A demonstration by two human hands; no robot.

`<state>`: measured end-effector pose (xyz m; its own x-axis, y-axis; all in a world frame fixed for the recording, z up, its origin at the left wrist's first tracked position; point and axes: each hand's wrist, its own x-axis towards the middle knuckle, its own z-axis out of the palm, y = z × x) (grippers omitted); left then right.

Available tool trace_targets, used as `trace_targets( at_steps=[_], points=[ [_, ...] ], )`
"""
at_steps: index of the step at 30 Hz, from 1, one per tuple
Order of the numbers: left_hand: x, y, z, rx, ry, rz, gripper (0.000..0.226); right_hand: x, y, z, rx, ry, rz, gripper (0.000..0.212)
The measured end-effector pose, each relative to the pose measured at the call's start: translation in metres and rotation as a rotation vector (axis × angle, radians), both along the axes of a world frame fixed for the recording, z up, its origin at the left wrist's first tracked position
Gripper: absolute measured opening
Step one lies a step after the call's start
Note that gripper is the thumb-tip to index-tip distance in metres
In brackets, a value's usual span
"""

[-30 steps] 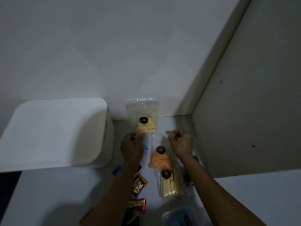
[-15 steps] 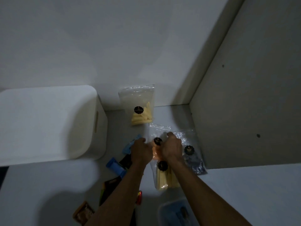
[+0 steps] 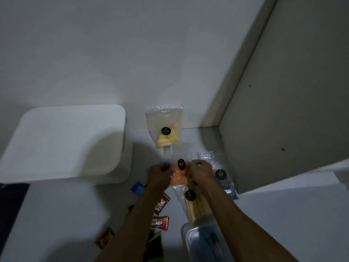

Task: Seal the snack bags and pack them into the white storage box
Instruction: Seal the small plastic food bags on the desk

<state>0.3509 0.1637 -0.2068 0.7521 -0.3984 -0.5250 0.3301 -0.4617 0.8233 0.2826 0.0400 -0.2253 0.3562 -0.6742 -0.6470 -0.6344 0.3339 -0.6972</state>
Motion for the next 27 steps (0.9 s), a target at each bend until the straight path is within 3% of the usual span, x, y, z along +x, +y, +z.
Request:
trace_targets(
  at_steps=[4, 8, 12, 21, 27],
  points=[
    [0.001, 0.026, 0.037, -0.097, -0.070, -0.030, 0.013, -0.010, 0.007, 0.041, 0.006, -0.169, 0.054, 0.044],
    [-0.005, 0.057, 0.079, -0.181, -0.132, -0.076, 0.012, -0.025, 0.025, 0.104, -0.055, -0.339, 0.095, 0.020],
    [-0.020, 0.077, 0.127, -0.288, -0.116, 0.013, 0.006, -0.045, 0.048, 0.161, -0.151, -0.488, 0.105, 0.015],
    [-0.046, 0.116, 0.227, -0.520, -0.463, 0.132, 0.013, -0.090, 0.099, 0.231, -0.332, -0.652, 0.153, 0.017],
    [-0.061, 0.136, 0.241, -0.548, -0.521, 0.165, 0.007, -0.113, 0.117, 0.253, -0.403, -0.683, 0.238, 0.012]
  ],
)
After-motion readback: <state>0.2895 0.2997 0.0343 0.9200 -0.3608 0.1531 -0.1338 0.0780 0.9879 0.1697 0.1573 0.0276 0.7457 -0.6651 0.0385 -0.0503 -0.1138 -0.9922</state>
